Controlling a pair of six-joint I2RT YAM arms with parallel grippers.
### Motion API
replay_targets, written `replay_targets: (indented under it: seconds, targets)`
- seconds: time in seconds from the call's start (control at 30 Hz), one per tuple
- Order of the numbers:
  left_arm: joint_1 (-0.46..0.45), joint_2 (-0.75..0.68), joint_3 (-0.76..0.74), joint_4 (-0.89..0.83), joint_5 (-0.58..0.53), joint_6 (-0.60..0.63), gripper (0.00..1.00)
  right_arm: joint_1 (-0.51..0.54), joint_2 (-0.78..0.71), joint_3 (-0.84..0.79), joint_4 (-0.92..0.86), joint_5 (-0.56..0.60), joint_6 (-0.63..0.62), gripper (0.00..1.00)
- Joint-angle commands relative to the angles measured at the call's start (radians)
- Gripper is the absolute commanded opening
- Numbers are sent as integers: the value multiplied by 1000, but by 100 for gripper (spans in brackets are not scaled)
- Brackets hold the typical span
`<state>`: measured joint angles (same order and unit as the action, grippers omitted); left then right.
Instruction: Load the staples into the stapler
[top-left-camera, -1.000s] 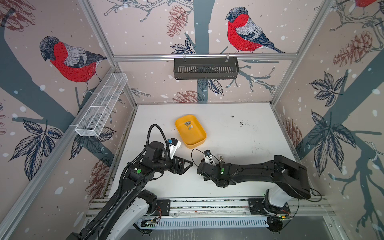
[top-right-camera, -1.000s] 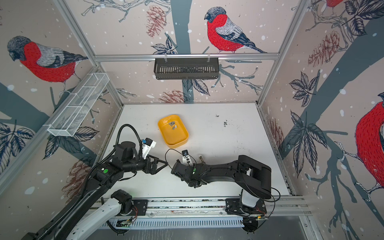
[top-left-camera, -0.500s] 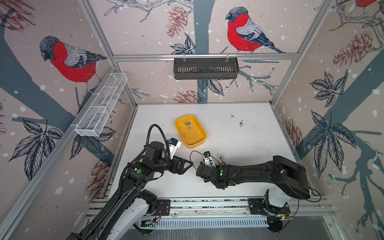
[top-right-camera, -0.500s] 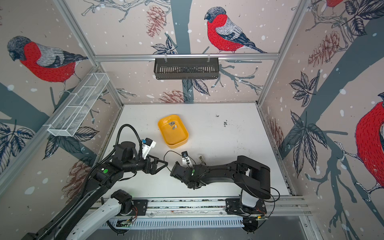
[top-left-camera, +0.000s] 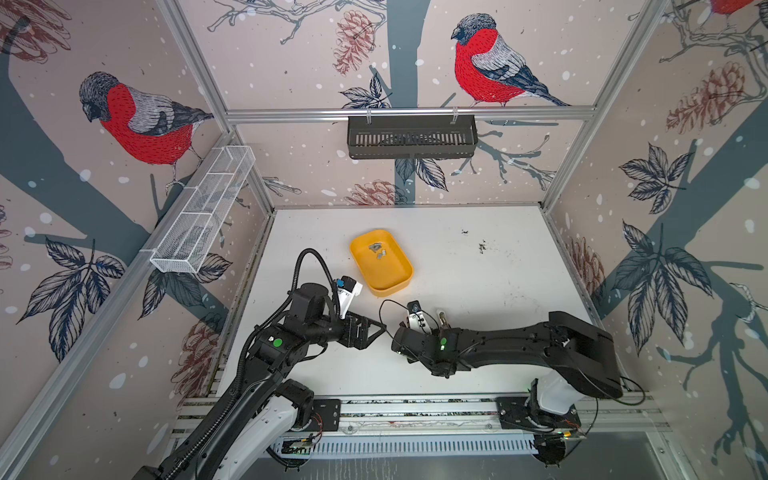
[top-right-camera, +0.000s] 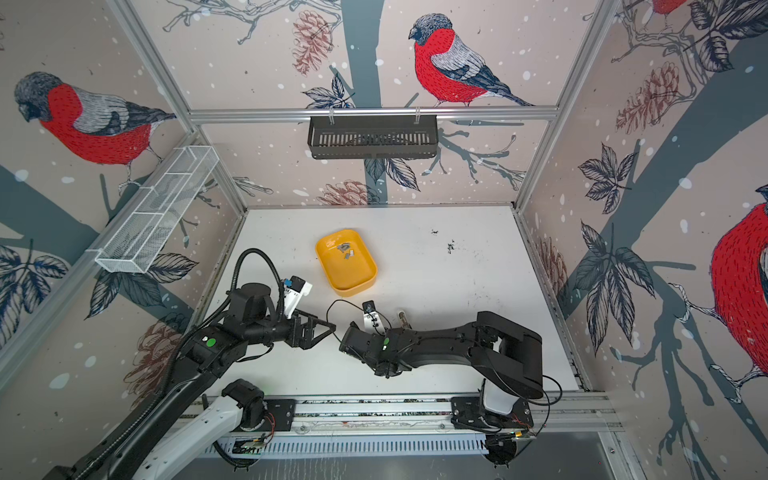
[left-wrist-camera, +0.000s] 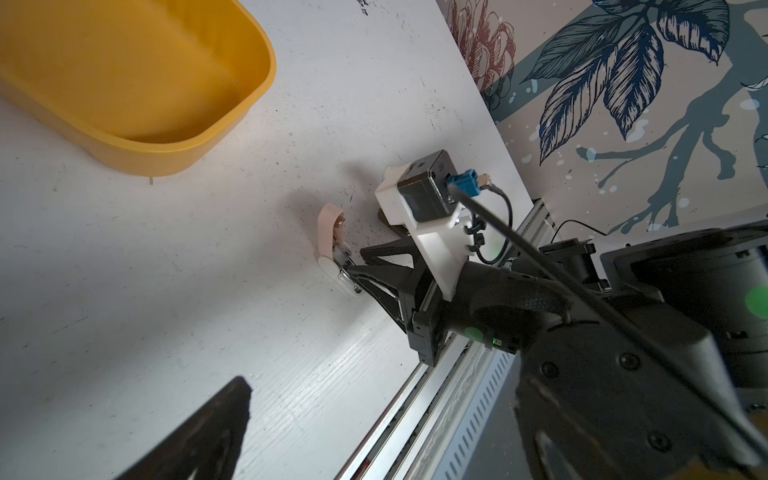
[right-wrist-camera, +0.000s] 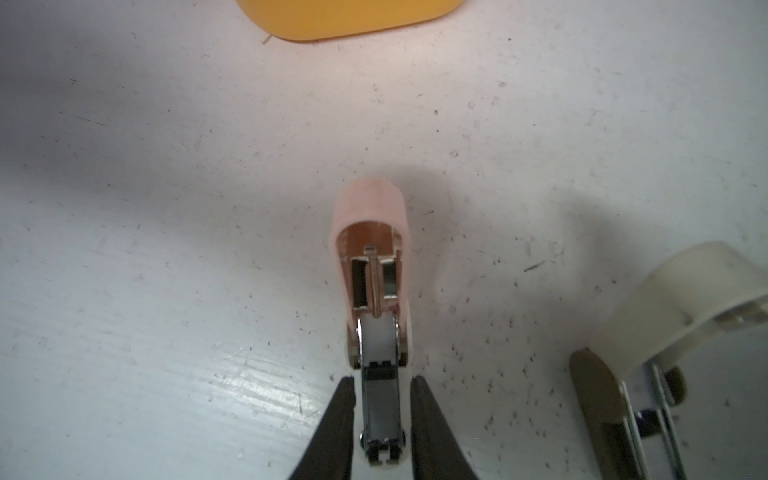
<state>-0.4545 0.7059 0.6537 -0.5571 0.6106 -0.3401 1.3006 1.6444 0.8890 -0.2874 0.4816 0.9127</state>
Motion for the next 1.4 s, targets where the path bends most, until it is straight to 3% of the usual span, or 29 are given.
replay_targets:
  seconds: [0.0,0.23,0.43,0.63,0.83,1.07,1.37]
  targets:
    - [2,-1,0,23,22,10,99,-1,-26,-6,2,26,10,25]
    - [0,0,-5,55,48,2,99,-18,-160,-97,55,13,-13,25]
    - [-64,7,-60,325,55,-107,99,-51,-338,-222,51,-2,-21,26]
    - [-221,218,-16,492,-74,-135,98,-119,-574,-382,44,-80,15,29]
    - [-256,453,52,670,-67,-188,98,-205,-727,-509,74,-194,-14,32]
    - [-268,593,109,779,-65,-236,99,-273,-677,-516,72,-281,-46,33]
    - [-267,598,77,821,-113,-282,99,-277,-524,-491,107,-307,-52,33]
